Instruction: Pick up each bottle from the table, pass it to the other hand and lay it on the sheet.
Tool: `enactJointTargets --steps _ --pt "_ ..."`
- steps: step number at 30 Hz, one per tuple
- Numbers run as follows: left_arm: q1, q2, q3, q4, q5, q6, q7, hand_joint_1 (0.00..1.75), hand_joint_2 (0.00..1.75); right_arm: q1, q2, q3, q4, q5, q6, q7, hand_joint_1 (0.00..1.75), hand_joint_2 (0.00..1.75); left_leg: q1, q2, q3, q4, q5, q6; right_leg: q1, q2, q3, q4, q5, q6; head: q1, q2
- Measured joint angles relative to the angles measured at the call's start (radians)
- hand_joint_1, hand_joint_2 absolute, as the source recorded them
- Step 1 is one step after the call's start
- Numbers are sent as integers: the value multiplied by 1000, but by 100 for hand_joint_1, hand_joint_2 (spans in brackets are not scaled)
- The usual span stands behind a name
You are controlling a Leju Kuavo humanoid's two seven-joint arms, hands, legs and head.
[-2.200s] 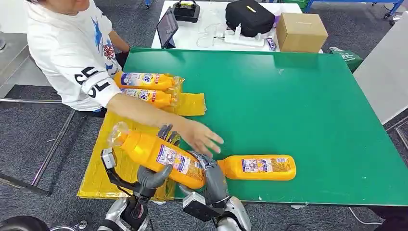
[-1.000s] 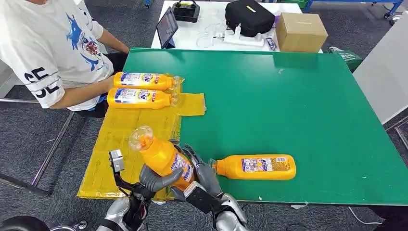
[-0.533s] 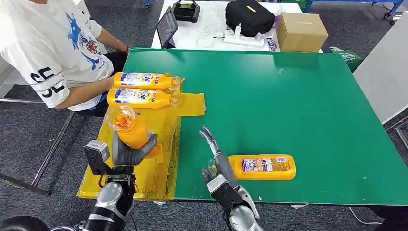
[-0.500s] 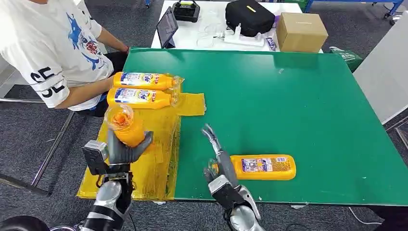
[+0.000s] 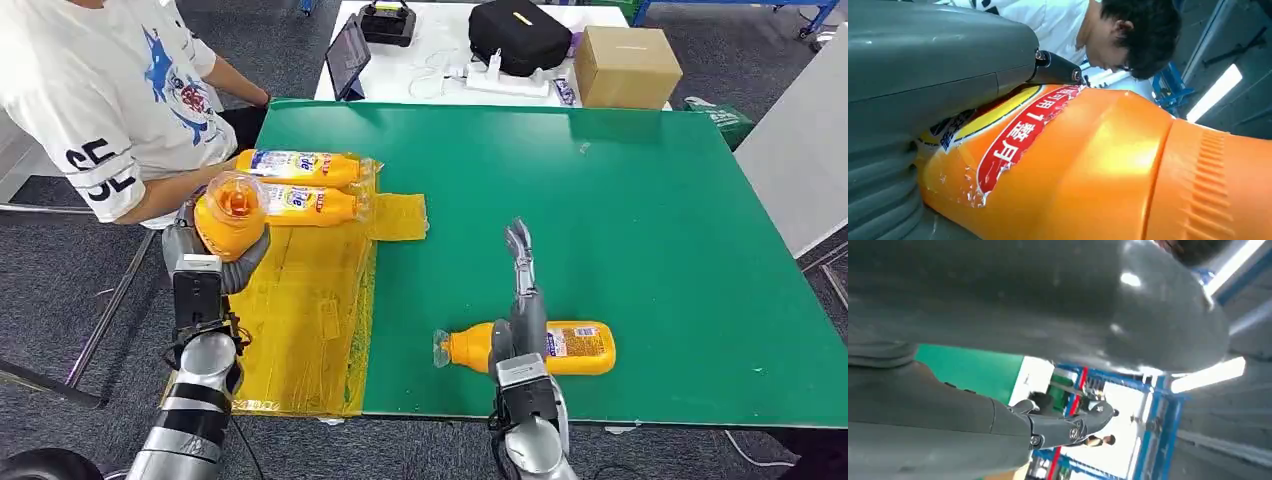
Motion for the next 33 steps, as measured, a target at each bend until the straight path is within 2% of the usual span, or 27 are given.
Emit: enactJointTargets --steps 6,9,17,25,26,27,30,31,33 --pt "-102 43 -41 204 -458 33 159 175 175 -2 6 -3 -71 -51 -142 -13 0 0 0 0 0 0 0 0 0 0 0 0 0 0 0 0" --pt "-167 86 -80 366 -594 -25 193 175 175 -6 3 4 -92 -35 -141 -16 0 0 0 2 1 0 1 -1 0 2 0 1 1 -1 0 0" --pt "-252 167 -155 636 -703 -240 246 175 175 -8 -3 20 -93 -44 -98 -16 0 0 1 4 0 0 1 -1 0 3 -1 1 2 -3 0 0" --pt "-288 186 -177 710 -681 -295 245 175 175 -9 -6 20 -87 -55 -58 -16 0 0 0 3 1 0 1 -1 0 3 0 0 2 -3 0 0" --pt "-289 187 -177 712 -674 -299 242 45 175 -9 -6 20 -84 -53 -53 -16 0 0 0 3 1 0 1 -1 0 3 0 0 2 -3 0 0" --pt "-290 188 -177 715 -663 -308 234 19 175 -10 -6 20 -80 -50 -50 -16 0 0 0 3 1 0 1 -1 0 3 1 1 2 -3 0 0" --pt "-290 189 -173 716 -608 -347 199 19 175 -13 -3 19 -68 -45 -35 -16 0 0 0 3 3 0 1 -1 0 3 2 1 2 -3 0 0" --pt "-289 188 -169 716 -587 -363 188 0 0 -13 -1 19 -63 -45 -32 -16 0 0 0 3 3 0 1 -1 0 3 2 1 2 -3 0 0" --pt "-285 188 -164 716 -568 -376 178 0 0 -14 3 18 -53 -43 -32 -16 0 0 1 3 3 0 1 -1 0 3 2 1 2 -3 0 0"
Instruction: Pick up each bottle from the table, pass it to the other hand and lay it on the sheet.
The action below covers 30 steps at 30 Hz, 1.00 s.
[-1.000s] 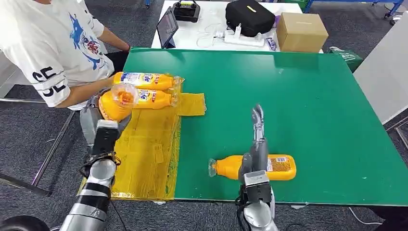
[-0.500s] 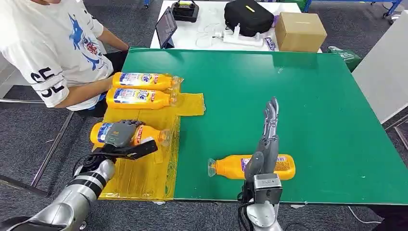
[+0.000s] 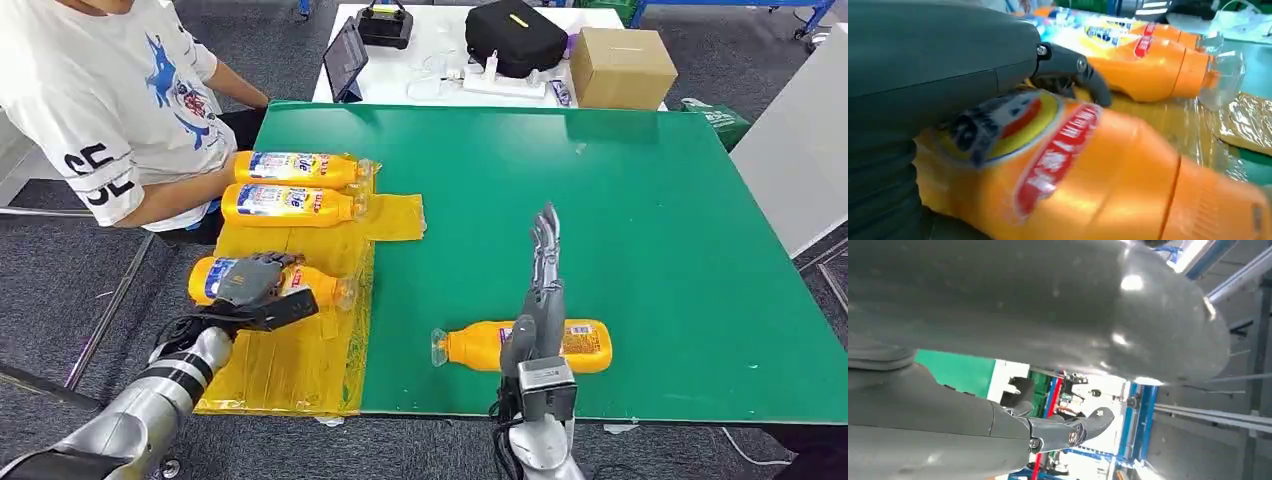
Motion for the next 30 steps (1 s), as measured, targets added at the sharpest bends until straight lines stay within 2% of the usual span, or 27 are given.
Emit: enactJointTargets --steps 4,17,21,25,26,27,30 --pt "7 0 9 -1 33 -33 -27 0 0 -4 2 -3 16 0 13 2 0 0 0 -2 0 0 0 0 0 0 1 0 0 0 0 0" --pt "48 3 24 -60 283 -295 -165 0 0 -33 12 -23 101 -15 51 10 0 0 0 -4 7 0 1 1 0 -2 9 0 -1 0 0 0" --pt "61 5 32 -72 314 -320 -176 0 0 -38 17 -28 120 -16 51 10 0 0 0 -4 7 0 1 1 0 -2 9 0 -1 0 0 0" --pt "111 -14 94 -128 551 -375 -225 0 0 -40 21 -34 137 -14 54 11 0 0 0 -3 7 0 1 1 0 -2 8 0 0 0 1 0" --pt "138 -29 123 -165 632 -347 -229 0 175 -40 22 -35 142 -7 54 18 0 175 0 -2 7 0 1 1 0 -2 7 0 0 0 0 0" --pt "167 -56 165 -220 711 -268 -240 0 175 -39 24 -36 146 12 56 32 0 175 0 -2 5 0 1 0 0 -2 5 0 0 0 0 0" --pt "231 -131 247 -397 747 94 -294 0 175 -39 25 -34 162 83 70 89 0 175 0 -3 1 0 1 0 0 -2 3 0 0 0 1 0"
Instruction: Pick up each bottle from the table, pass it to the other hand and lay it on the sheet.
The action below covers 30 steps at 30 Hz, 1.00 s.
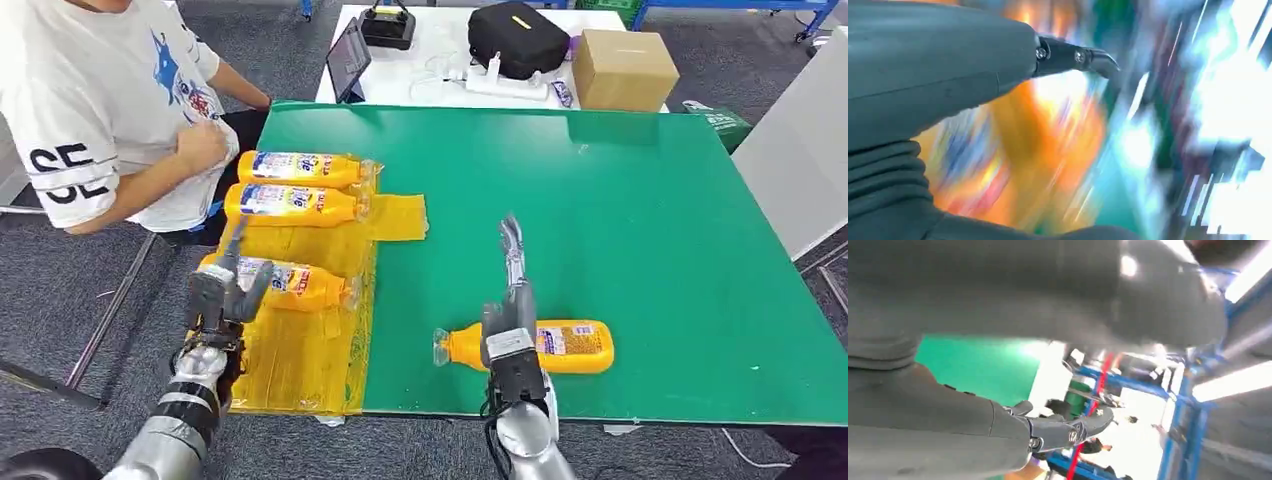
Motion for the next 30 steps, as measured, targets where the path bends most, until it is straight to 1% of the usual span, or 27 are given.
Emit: enactJointTargets --steps 1,2,5,6,9,11,12,15,17,24,30 --pt "16 -17 7 -59 -8 96 -6 0 175 0 -1 5 8 27 7 26 0 175 0 0 0 0 0 0 0 0 0 0 0 0 0 0" --pt "32 -26 8 -117 -10 155 -9 0 175 -1 -7 10 17 63 21 60 0 175 0 0 0 0 0 0 0 0 0 0 0 0 0 0" --pt "94 -41 0 -270 -26 268 -13 0 175 -3 -60 16 36 173 86 186 0 175 0 0 -1 0 -1 0 0 0 -1 0 -1 0 0 0" --pt "115 -45 -5 -312 -27 283 -14 0 175 -3 -81 14 41 191 105 206 0 175 0 -1 -2 0 -1 0 0 0 -1 0 -1 0 0 0" --pt "175 -54 -18 -395 -25 277 -14 0 175 -2 -157 15 42 265 194 297 0 175 -1 -1 -3 0 -1 0 0 0 -3 -1 -1 0 -1 0" --pt "213 -60 -26 -423 -27 255 -14 0 175 10 -219 14 29 285 245 347 0 175 -1 -1 -3 0 -2 1 -1 0 -3 -1 -1 1 0 0" --pt "235 -64 -31 -435 -33 242 -14 0 175 20 -263 10 10 292 271 372 0 175 -2 -2 -4 0 -2 1 -1 0 -3 -1 -1 1 0 0" --pt "279 -72 -39 -456 -41 235 -14 0 175 39 -343 -4 -26 295 302 394 0 175 -2 0 -4 0 -2 1 -2 0 -5 -2 -1 1 0 0" --pt "288 -78 -39 -457 -41 218 -13 0 175 48 -384 -6 -47 307 323 417 0 175 -2 0 -4 0 -2 1 -2 0 -5 -2 0 1 -1 0" --pt "310 -104 -38 -453 -51 175 -13 0 175 90 -506 -23 -134 321 372 464 0 175 -2 0 -5 0 -2 1 -1 0 -5 -1 0 1 -1 0" --pt "308 -116 -37 -444 -58 153 -13 0 175 94 -553 -24 -148 326 406 491 0 175 -2 0 -5 0 -2 2 -2 0 -5 -2 0 1 -1 0"
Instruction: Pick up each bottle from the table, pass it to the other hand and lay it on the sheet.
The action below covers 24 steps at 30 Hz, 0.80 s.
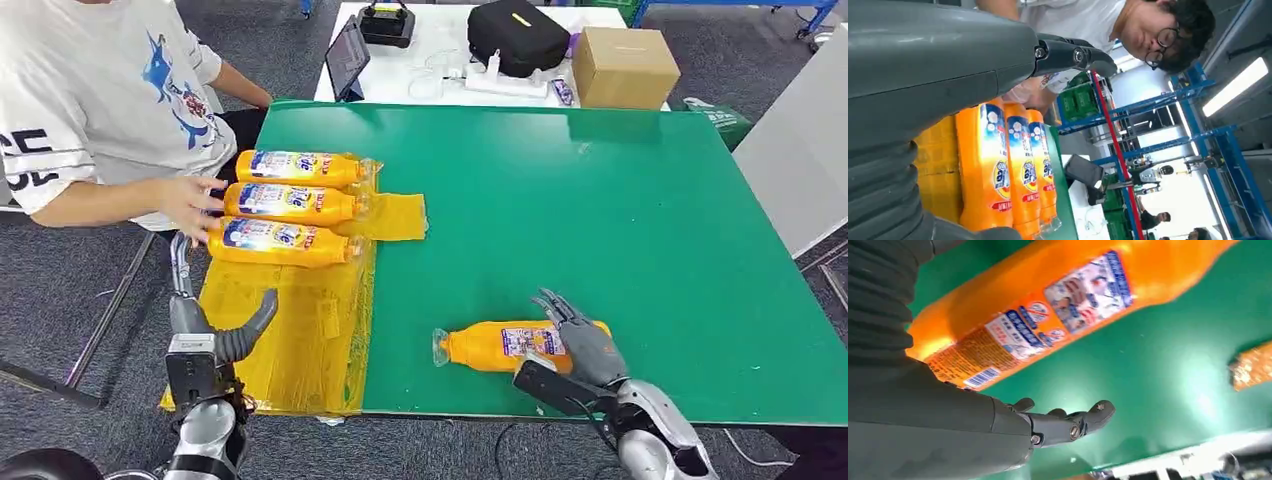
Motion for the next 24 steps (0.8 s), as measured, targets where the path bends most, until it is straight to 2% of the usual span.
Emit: enactJointTargets --steps 10,24 --pt "-19 -10 -3 52 13 -33 2 0 175 -55 -38 5 92 -13 45 40 0 175 0 0 0 0 0 0 0 0 0 0 0 0 0 0" --pt "-40 -10 -19 105 17 -38 3 0 175 -111 -47 11 195 -12 45 45 0 175 0 0 0 0 0 0 0 0 0 0 0 0 0 0"
